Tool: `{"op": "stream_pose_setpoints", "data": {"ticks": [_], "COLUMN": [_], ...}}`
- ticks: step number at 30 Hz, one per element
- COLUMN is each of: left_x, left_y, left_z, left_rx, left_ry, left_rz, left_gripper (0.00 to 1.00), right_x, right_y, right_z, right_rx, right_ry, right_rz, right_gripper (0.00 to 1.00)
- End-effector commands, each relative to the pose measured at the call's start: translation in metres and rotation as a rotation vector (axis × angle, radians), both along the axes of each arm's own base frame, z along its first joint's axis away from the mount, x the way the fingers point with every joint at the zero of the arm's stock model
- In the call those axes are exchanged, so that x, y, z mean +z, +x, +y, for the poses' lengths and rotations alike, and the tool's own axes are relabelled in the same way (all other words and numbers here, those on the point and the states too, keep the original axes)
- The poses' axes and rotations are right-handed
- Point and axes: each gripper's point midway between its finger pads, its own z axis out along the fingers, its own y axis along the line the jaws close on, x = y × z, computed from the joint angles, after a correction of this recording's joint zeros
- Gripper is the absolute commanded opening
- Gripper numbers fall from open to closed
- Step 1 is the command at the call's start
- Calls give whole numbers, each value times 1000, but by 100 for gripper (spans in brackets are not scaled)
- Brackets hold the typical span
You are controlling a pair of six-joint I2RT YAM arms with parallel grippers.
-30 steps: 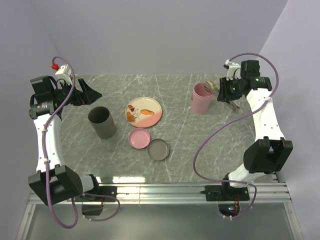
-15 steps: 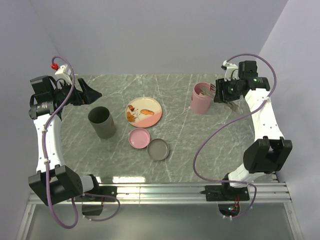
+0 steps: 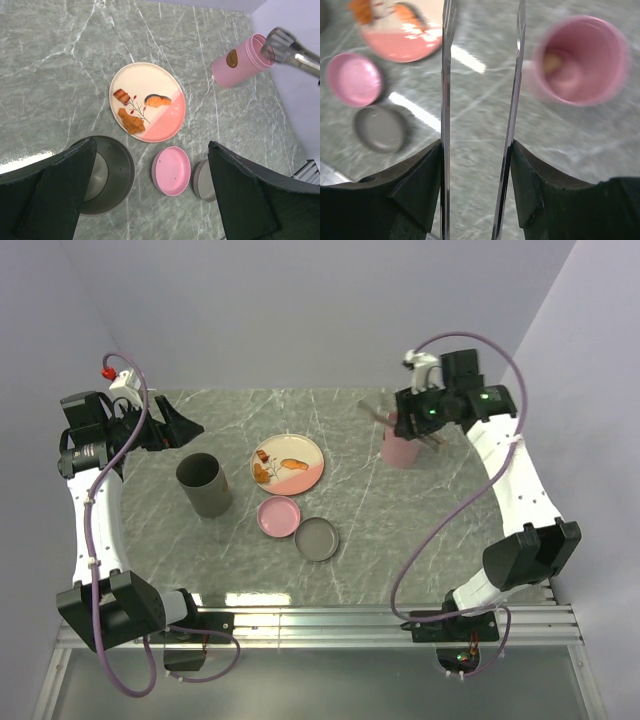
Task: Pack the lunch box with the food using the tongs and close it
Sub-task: Place the fake food in the packing box, then pick up the fake food from the plate.
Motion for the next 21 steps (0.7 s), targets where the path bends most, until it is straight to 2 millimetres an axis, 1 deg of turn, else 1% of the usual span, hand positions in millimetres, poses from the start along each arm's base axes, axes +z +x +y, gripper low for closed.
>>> {"op": "stream_pose_setpoints", "data": {"ticks": [1,3,4,7,8,9,11,12,13,14,16,17,19,20,21], "left_x": [24,25,25,24,24,24,23,24,24,24,23,21,20,21,20], "left_y": [2,3,3,5,5,5,7,8,8,9,9,10,10,11,11], "left_z": [-1,0,1,2,3,3,4,5,5,6,6,6,3,3,4], "left_rx": [5,11,13,18,23,25,31,38,41,43,47,43,33,30,30], "left_ry": [14,12,15,16,17,15,14,12,9,9,-5,-12,-27,-29,-27], "left_rz": [-77,-77,-78,-73,-72,-72,-71,-70,-67,-68,-63,-58,-47,-46,-44], "left_gripper": [99,99,99,99,99,99,99,99,99,99,99,99,99,100,99], "right_x": [15,9,5,-8,-10,-19,-26,-38,-41,-54,-59,-69,-73,-81,-82], "right_y": [-21,-26,-35,-43,-50,-51,-60,-60,-61,-64,-64,-63,-64,-61,-61], "right_z": [58,81,101,132,149,158,181,190,197,209,220,226,237,241,246], "right_rx": [133,180,230,298,340,352,404,413,424,445,459,463,475,467,470], "right_ry": [48,56,59,63,67,67,73,66,66,55,48,37,30,18,16], "right_rz": [-36,-29,-18,6,6,32,52,83,90,118,122,136,134,147,144], "right_gripper": [61,61,61,60,60,60,59,59,58,58,58,58,57,57,57]}}
